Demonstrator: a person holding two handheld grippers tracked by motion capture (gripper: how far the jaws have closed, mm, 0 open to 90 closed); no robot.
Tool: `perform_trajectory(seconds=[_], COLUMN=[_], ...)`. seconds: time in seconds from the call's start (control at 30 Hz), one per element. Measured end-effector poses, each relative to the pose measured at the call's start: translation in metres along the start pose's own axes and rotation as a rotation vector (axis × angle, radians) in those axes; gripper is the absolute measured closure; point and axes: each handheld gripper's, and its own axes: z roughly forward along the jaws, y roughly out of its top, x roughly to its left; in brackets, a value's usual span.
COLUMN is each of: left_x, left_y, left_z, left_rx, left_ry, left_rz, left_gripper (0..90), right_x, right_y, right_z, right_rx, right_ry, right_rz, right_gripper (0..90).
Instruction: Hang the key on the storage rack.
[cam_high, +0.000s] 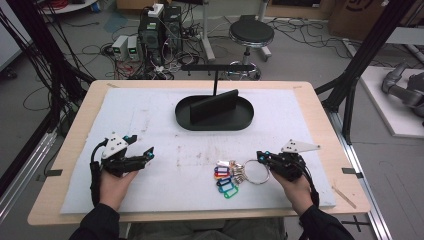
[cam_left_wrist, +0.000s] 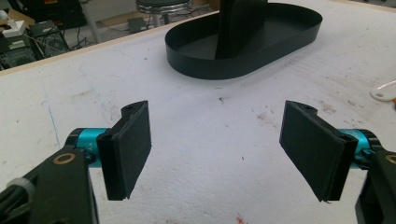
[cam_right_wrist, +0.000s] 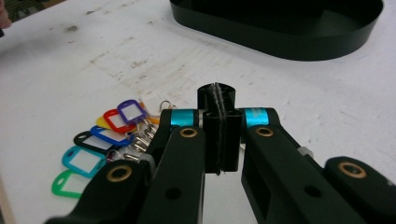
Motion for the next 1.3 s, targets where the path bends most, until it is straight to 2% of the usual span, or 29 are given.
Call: perform_trajectory(seconds=[0.03,0.13,0.23,0.3,0.37,0.4,0.43,0.5,0.53,0.63,0.67,0.73,0.83,0.9,0.93,0.97,1.0,1.03,1.1,1.17,1.2,1.3], left_x=[0.000,0.000,0.000,0.000,-0.002,-0.002,-0.002,-0.003,-0.005,-0.006,-0.006,-0.006,-0.004,-0.002,-0.001,-0.001,-0.002,-0.002,-0.003,-0.005,-0.005,-0.006], left_y=[0.000,0.000,0.001,0.002,0.004,0.004,0.004,0.005,0.006,0.006,0.006,0.005,0.003,0.002,0.002,0.002,0.003,0.003,0.004,0.004,0.004,0.004], left_z=[0.000,0.001,0.003,0.004,0.007,0.007,0.009,0.011,0.013,0.012,0.012,0.009,0.007,0.007,0.007,0.007,0.006,0.006,0.007,0.009,0.009,0.009], left_rx=[0.000,0.000,0.002,0.000,-0.003,-0.003,-0.001,0.002,0.002,0.003,0.005,0.007,0.009,0.010,0.008,0.008,0.005,0.005,0.007,0.008,0.009,0.007], left_ry=[0.000,-0.002,-0.005,-0.009,-0.019,-0.019,-0.021,-0.025,-0.029,-0.031,-0.032,-0.020,-0.015,-0.011,-0.012,-0.012,-0.013,-0.013,-0.016,-0.020,-0.022,-0.021], left_rz=[0.000,0.000,0.001,0.001,0.007,0.007,0.009,0.009,0.010,0.014,0.021,0.034,0.025,0.017,0.014,0.014,0.019,0.019,0.026,0.025,0.027,0.027], left_gripper=[25.0,25.0,25.0,25.0,25.0,25.0,25.0,25.0,25.0,25.0,25.0,25.1,25.1,25.1,25.1,25.1,25.1,25.1,25.1,25.1,25.1,25.1], right_x=[0.000,-0.008,-0.015,-0.018,-0.022,-0.022,-0.024,-0.024,-0.022,-0.021,-0.020,-0.021,-0.020,-0.020,-0.019,-0.019,-0.018,-0.018,-0.018,-0.019,-0.020,-0.021], right_y=[0.000,-0.003,-0.010,-0.014,-0.018,-0.018,-0.021,-0.021,-0.018,-0.018,-0.018,-0.017,-0.016,-0.019,-0.022,-0.022,-0.022,-0.022,-0.023,-0.023,-0.022,-0.021], right_z=[0.000,-0.003,-0.003,-0.002,0.001,0.001,0.004,0.007,0.013,0.025,0.024,0.019,0.011,0.009,0.011,0.011,0.012,0.012,0.012,0.011,0.011,0.010], right_rx=[0.000,0.018,0.080,0.132,0.174,0.174,0.192,0.187,0.188,0.249,0.247,0.251,0.235,0.254,0.290,0.290,0.291,0.291,0.286,0.283,0.282,0.264], right_ry=[0.000,-0.049,-0.085,-0.110,-0.108,-0.108,-0.101,-0.092,-0.089,-0.101,-0.101,-0.099,-0.112,-0.102,-0.104,-0.104,-0.130,-0.130,-0.138,-0.137,-0.129,-0.125], right_rz=[0.000,0.028,0.054,0.051,0.063,0.063,0.058,0.041,0.004,-0.044,-0.049,-0.014,-0.004,0.015,0.014,0.014,-0.008,-0.008,-0.010,-0.010,0.008,0.020], right_gripper=[90.0,85.3,81.6,80.5,78.5,78.5,75.5,74.0,73.6,73.6,73.6,73.1,73.1,73.3,75.2,75.2,80.4,80.4,86.1,86.8,87.4,87.5])
